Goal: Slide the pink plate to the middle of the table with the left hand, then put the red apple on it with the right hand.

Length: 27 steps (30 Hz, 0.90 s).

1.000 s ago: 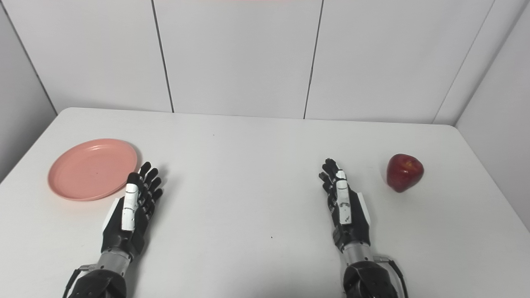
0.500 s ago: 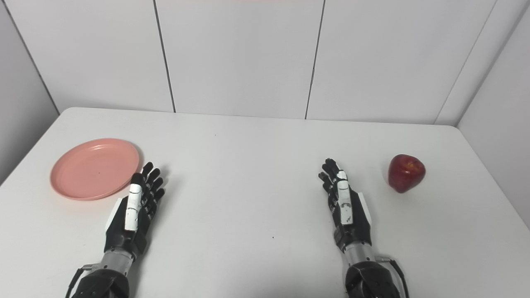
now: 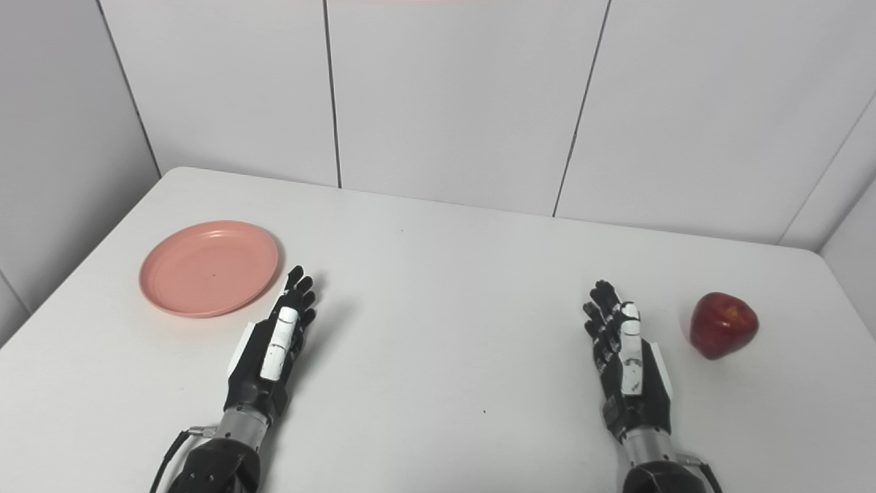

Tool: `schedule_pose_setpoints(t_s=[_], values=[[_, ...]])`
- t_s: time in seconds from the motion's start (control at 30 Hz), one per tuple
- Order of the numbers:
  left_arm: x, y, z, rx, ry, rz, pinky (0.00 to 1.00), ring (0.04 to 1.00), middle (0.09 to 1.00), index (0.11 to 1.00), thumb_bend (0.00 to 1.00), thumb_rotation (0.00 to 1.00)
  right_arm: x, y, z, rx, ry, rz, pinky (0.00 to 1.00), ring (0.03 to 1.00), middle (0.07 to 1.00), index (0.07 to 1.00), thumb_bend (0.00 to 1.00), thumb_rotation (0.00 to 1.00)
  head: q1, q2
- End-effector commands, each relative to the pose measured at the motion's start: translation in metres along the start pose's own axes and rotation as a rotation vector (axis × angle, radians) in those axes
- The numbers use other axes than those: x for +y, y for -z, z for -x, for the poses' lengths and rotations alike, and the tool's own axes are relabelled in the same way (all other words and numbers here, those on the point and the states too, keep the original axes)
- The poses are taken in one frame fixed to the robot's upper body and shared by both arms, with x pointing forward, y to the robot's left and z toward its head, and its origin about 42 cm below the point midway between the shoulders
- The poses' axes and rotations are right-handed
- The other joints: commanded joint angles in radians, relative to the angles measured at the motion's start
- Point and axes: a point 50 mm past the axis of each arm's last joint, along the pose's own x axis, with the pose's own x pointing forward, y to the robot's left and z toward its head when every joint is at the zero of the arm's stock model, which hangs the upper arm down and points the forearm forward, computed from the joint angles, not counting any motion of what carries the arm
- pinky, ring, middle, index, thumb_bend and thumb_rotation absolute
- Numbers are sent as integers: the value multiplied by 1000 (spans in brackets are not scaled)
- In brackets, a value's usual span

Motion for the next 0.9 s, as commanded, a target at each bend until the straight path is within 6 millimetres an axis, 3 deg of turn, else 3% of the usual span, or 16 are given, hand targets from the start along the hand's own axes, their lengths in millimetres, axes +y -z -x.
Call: schedule_pose_setpoints(t_s=[0.0,0.37,0.87], values=[[-8,17,15,51,-14,22,1000,1000,1000,1000,782,894,-13,20,13,29,25,-6,1000,957,957,922,873,1000,0,1],[-15,26,16,47,-21,0,1000,1000,1000,1000,745,904,-23,25,15,30,16,-11,1000,972,971,947,843,1000,42,-41],[-15,23,17,23,-2,10,1000,1000,998,997,779,934,-21,25,16,31,15,-22,1000,976,972,952,825,1000,34,-34]])
